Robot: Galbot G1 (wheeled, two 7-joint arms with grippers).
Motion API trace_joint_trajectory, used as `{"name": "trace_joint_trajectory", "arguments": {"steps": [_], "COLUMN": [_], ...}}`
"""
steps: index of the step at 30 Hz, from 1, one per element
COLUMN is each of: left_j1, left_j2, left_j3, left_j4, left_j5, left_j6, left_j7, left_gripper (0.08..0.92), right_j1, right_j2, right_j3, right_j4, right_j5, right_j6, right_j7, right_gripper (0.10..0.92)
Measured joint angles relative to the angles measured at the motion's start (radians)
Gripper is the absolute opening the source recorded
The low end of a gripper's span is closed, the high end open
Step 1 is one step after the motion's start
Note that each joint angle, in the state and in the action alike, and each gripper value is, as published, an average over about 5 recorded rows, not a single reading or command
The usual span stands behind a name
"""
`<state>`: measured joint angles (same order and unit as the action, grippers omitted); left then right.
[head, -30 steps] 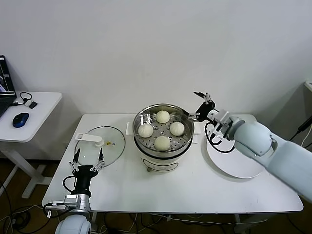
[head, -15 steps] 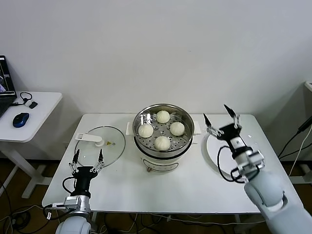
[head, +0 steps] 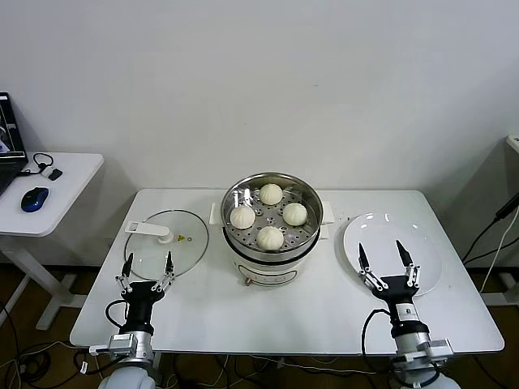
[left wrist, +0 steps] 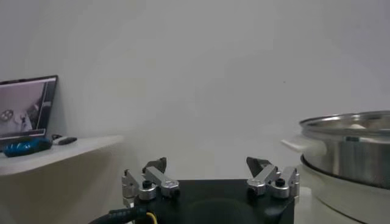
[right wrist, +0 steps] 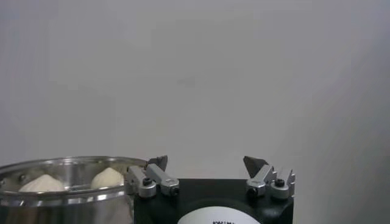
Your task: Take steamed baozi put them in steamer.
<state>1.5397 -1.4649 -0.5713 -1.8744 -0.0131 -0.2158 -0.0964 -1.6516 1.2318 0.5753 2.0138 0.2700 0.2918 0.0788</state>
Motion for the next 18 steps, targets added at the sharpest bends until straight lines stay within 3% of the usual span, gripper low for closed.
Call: {"name": "trace_joint_trajectory", "arguments": {"steps": [18], "left_j1": [0.016], "left_j2": [-0.017], "left_j3": [0.006], "left_j4": [-0.006], "left_j5": [0.023], "left_j6": [-0.012], "left_j7": [0.000], "left_gripper": [0.823], "right_j1": [-0.058], "right_j2": [0.092], "right_j3": [0.059], "right_j4": [0.014], "right_j5": [0.007], "right_j6": [0.041], "right_j7": [-0.021], "right_gripper": [0.823]}}
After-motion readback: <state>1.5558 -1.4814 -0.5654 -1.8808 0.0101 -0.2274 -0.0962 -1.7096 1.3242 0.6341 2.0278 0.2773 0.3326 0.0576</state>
